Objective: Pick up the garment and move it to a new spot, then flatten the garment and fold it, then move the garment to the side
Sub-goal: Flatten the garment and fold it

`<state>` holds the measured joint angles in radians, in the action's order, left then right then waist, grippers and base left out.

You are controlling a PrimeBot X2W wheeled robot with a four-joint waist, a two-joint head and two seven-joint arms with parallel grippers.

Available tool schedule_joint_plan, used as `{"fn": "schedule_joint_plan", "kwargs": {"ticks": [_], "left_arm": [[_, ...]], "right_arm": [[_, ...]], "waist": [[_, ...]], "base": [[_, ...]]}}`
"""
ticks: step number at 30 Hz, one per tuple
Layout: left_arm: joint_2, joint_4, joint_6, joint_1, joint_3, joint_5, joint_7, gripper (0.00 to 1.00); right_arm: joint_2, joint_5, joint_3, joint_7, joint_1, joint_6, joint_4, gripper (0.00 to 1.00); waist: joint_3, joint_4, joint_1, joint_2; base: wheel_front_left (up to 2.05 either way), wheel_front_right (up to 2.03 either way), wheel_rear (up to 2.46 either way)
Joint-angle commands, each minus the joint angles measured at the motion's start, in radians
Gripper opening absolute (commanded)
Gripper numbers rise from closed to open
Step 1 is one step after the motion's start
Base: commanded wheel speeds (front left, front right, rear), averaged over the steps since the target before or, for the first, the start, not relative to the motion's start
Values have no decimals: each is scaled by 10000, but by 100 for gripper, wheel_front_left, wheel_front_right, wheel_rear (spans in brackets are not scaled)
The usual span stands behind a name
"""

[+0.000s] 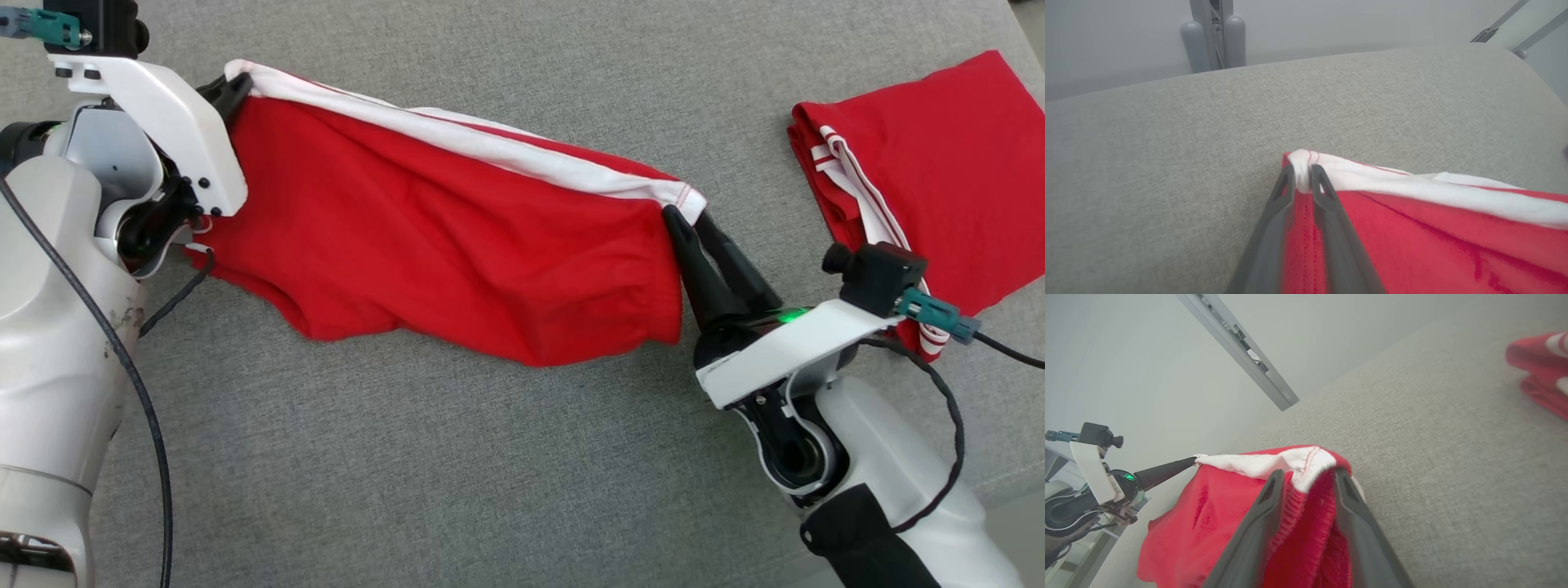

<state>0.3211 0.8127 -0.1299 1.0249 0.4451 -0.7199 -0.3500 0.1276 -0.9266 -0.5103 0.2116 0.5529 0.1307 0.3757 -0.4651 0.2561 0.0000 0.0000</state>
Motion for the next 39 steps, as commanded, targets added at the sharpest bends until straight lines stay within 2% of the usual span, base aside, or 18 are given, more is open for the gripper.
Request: {"fn": "schedule_joint_plan", "kwargs": {"ticks": [1, 5, 8, 11, 14, 21, 25, 28, 30, 34, 39], "left_arm": [[-31, 28, -43, 155, 107, -93, 54, 100], [79, -84, -40, 61, 384, -304, 683, 100], [141, -174, -42, -159, 309, -303, 1545, 100], [107, -427, -39, -520, 68, -447, 2462, 100], [116, -994, 189, -1081, -232, -544, 3407, 100], [240, -3389, 1461, -2941, -708, -170, 5332, 100], [236, -4915, 2363, -4157, -1035, 170, 5898, 100], [174, -5959, 2860, -5119, -1264, 453, 6080, 100], [144, -6269, 2997, -5379, -1353, 591, 6108, 100], [58, -7254, 3580, -6559, -1598, 1351, 6155, 100], [31, -7685, 3954, -7733, -1490, 2381, 6150, 100]], "right_arm": [[172, -45, -17, 138, 32, -1, -39, 100], [546, 43, -86, 367, -392, -1, -352, 100], [813, 245, 186, 479, -803, -1, -785, 100], [899, 627, 774, 517, -1367, -1, -1264, 100], [717, 1386, 1673, 529, -1912, -1, -1887, 100], [64, 3492, 3491, 527, -2937, -1, -2818, 100], [-218, 4317, 4082, 528, -3193, -1, -3039, 100], [-315, 4946, 4300, 529, -3313, -1, -3133, 100], [-374, 4987, 4352, 529, -3374, -1, -3107, 100], [-350, 5963, 4445, 529, -3562, -1, -3049, 100], [-382, 6761, 4504, 530, -3857, -1, -2849, 100]], "waist": [[21, -12, 0, 0], [121, -98, 0, 0], [244, -184, 0, 0], [440, -292, 0, 0], [635, -419, 0, 0], [1030, -963, 0, 0], [1275, -1281, 0, 0], [1476, -1457, 0, 0], [1545, -1518, 0, 0], [1848, -1700, 0, 0], [2235, -1843, 0, 0]], "base": [[0, 0, 0], [0, 0, 0], [0, 0, 0], [0, 0, 0], [0, 0, 0], [0, 0, 0], [0, 0, 0], [0, 0, 0], [0, 0, 0], [0, 0, 0], [0, 0, 0]]}}
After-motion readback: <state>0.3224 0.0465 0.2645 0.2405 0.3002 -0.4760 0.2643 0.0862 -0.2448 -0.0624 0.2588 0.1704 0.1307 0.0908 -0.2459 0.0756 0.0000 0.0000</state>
